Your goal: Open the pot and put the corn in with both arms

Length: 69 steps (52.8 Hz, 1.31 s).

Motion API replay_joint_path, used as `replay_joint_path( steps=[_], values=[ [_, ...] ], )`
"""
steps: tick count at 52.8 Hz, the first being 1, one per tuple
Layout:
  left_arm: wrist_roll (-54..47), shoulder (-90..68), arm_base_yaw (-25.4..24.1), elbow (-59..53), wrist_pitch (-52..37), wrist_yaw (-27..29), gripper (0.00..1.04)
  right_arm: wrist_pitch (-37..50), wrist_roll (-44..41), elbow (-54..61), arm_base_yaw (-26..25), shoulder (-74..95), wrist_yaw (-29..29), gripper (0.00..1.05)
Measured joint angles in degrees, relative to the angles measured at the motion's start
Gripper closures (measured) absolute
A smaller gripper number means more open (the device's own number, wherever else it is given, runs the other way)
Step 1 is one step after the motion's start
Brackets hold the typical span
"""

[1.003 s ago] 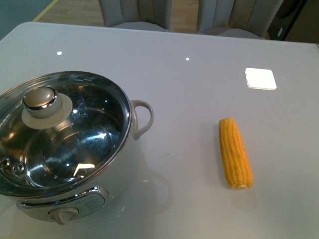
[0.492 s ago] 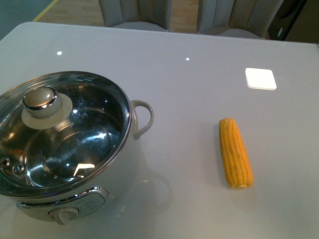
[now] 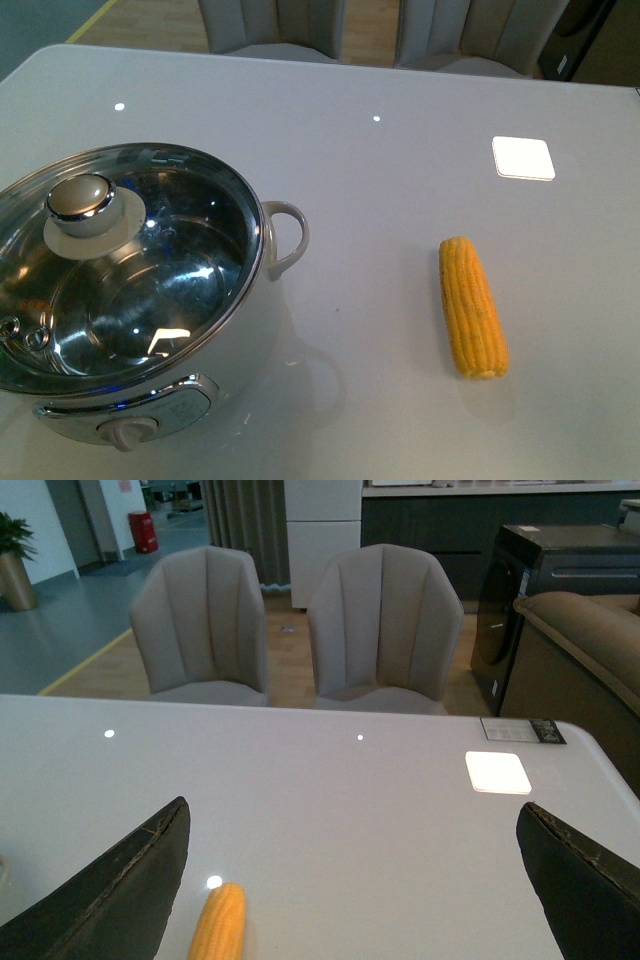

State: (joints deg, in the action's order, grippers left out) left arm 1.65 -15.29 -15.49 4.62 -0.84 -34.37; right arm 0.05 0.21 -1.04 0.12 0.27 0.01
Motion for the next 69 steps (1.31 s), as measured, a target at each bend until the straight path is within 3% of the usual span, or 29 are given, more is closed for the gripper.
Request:
replay_joint_path(
  steps=[17,29,35,50,69],
  values=[
    [4.83,-37.24,-0.85,5.57,-33.92,-4.50,0.07,0.00,0.00,0.00,0.00,0.00,0.00,0.09],
    [4.98,-61.40,1.33,7.65,-53.40,-6.05,0.07,0.00,0.00,0.00,0.00,0.00,0.00,0.09],
    [1.42,-76.11,3.39,7.72,-67.38,-6.08,0.07,0.00,0.00,0.00,0.00,0.00,0.00,0.09],
    [-4.87,-89.83,6.78,9.46,-78.38,-3.28,0.07,0.00,0.00,0.00,0.00,0.00,0.00,0.09],
    [-5.27,-91.82,7.80,9.57,-78.97,-1.33,0.07,0.00,0.00,0.00,0.00,0.00,0.00,0.09]
  ],
)
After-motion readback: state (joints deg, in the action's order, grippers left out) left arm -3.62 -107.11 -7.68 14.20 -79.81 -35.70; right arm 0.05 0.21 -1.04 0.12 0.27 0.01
